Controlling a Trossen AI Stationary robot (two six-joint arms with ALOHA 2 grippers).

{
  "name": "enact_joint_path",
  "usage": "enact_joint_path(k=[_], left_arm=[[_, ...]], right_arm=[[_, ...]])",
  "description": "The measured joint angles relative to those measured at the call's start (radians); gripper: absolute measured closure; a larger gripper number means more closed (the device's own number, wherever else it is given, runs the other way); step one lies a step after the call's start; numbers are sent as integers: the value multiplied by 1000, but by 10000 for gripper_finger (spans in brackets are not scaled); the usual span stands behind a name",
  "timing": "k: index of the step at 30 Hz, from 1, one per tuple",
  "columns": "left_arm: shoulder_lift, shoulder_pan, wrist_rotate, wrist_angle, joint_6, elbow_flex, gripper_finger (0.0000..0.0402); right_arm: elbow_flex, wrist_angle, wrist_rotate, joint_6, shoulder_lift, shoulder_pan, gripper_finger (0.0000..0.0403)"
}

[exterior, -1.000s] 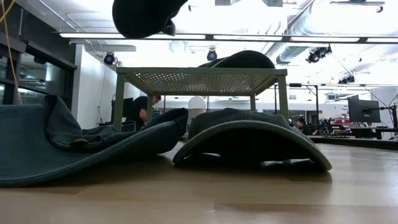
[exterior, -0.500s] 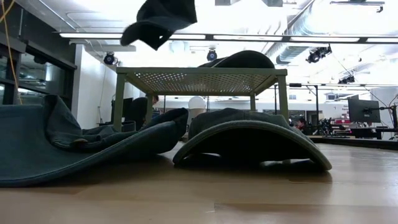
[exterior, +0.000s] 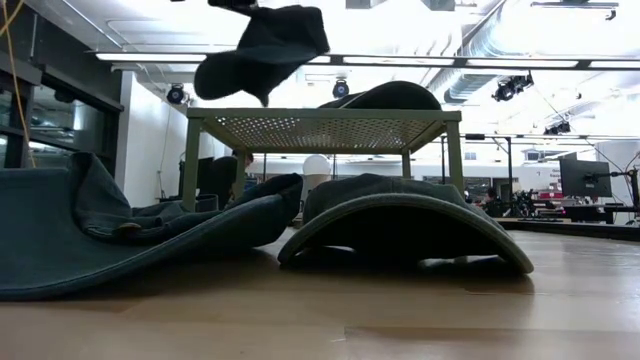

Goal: Pick & Place hat
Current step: Put the bottom right dark blue cap on the shelf

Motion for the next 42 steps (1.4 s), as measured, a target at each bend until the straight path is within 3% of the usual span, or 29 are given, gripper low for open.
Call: enact_joint_path(k=[19,33,42], left_arm=[[117,47,-2,-7,-140,0,401],[131,99,27,-82,-234,1,401],[131,133,106,-144,-316,1,401]], right_arm=[[0,-14,1,19,0,0,166],[0,-26,-10,52,0,0,166],[0,-28,-27,52,0,0,167]])
